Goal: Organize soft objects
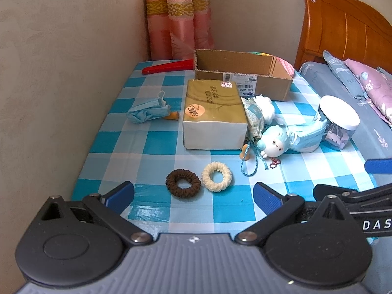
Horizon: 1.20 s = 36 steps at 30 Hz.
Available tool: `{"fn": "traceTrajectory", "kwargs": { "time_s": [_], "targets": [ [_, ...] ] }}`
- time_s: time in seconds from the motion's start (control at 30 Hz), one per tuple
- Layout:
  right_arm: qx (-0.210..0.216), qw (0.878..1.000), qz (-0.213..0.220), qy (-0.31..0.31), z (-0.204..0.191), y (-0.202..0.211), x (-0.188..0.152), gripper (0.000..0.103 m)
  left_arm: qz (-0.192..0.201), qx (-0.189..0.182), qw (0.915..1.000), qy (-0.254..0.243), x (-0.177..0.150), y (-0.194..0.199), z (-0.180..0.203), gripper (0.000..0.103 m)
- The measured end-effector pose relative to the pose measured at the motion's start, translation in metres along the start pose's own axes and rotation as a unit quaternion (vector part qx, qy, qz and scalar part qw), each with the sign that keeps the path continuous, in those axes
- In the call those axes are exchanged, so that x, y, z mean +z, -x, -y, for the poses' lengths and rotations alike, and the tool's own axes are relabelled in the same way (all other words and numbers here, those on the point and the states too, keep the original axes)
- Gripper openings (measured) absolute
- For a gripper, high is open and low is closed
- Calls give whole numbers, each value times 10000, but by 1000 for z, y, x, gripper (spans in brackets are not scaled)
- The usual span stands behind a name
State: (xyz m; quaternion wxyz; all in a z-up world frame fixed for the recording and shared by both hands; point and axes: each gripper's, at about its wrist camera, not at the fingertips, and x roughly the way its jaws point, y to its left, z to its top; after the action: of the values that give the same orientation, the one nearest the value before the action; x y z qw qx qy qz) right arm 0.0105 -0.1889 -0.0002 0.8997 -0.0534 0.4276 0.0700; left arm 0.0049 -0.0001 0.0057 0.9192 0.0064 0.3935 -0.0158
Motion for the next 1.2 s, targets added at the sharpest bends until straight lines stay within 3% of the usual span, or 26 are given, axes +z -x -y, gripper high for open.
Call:
{"fn": "traceTrajectory", "kwargs": {
  "time_s": [0.23, 0.5, 0.73, 1.2],
  "targets": [
    [-12, 9996, 126, 234, -3, -2, 3, 103, 48, -33, 9999, -108, 0, -4, 0, 102],
    [332, 9980, 252, 477, -5, -8, 4, 103, 186, -172, 9993, -269, 0, -11, -3, 102],
    [593, 9939, 389, 838, -3, -23, 1, 103, -26, -309, 9991, -301, -12, -36, -10, 102],
    [1000, 9893, -75, 1062, 7, -71, -12, 103, -486, -316, 9979, -275, -24, -83, -23, 103]
  ]
}}
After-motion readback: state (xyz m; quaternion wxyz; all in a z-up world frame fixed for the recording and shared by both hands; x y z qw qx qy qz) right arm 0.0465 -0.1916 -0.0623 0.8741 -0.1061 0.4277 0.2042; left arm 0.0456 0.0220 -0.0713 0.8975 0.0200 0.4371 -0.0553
